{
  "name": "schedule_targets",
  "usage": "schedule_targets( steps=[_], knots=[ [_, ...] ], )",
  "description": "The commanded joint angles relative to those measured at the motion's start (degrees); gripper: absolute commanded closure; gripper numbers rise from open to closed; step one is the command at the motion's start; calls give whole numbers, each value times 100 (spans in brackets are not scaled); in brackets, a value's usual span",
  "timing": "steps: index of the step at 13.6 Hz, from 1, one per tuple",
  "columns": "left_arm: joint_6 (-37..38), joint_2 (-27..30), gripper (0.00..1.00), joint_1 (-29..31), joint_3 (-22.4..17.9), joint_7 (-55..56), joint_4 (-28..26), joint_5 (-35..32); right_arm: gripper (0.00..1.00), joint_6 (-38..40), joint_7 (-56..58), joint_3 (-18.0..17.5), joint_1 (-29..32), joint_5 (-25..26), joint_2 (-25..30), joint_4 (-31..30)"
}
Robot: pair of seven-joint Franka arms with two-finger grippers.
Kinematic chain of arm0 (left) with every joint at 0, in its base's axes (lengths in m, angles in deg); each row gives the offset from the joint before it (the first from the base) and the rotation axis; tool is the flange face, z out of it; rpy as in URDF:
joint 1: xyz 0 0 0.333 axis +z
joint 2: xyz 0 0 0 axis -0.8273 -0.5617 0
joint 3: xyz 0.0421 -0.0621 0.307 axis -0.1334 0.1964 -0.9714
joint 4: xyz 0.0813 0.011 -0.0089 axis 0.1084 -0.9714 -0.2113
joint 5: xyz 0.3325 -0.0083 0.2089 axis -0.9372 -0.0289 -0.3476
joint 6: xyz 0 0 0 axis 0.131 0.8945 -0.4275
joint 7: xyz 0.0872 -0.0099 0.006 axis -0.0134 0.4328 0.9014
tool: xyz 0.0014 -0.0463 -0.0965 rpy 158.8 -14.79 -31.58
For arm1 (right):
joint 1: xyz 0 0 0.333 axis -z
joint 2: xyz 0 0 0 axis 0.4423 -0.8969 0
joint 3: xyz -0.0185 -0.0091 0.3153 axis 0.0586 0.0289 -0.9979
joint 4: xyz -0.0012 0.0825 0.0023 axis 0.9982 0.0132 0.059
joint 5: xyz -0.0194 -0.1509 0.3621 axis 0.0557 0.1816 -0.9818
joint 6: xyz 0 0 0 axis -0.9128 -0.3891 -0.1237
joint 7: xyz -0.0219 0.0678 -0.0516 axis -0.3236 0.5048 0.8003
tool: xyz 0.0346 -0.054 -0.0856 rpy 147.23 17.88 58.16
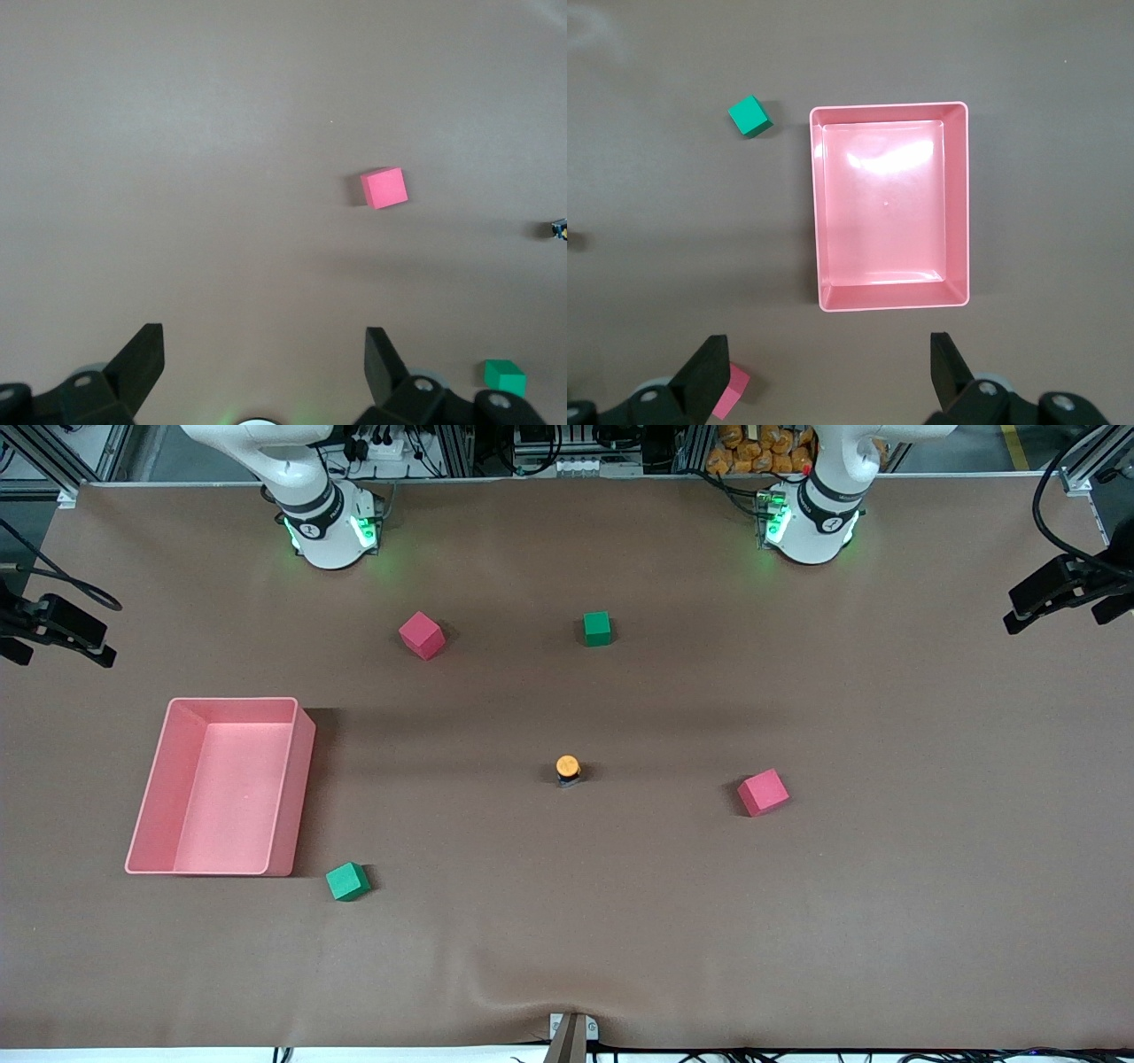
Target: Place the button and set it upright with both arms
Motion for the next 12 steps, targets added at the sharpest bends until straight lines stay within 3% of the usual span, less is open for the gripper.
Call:
schedule_targets(
  steps=[1,4,7,8,10,12],
  knots=[
    [-207,185,0,182,370,-97,-427,50,0,26,-89,10,-45,75,10,14],
    [-488,439,0,218,477,-106,-1060,7,0,26,-89,10,-27,75,10,14],
    [-507,510,0,341,513,-403,-1211,-2,0,26,-89,10,-18,75,10,14],
    [-498,502,0,437,643,-466,-1219,6,0,26,-89,10,-18,75,10,14],
    [-498,510,0,1024,1388,-467,-1272,-2,0,26,-89,10,-45,67,10,14],
    [-515,510,0,1263,1515,-475,-1316,-20,0,26,-89,10,-45,67,10,14]
  ],
)
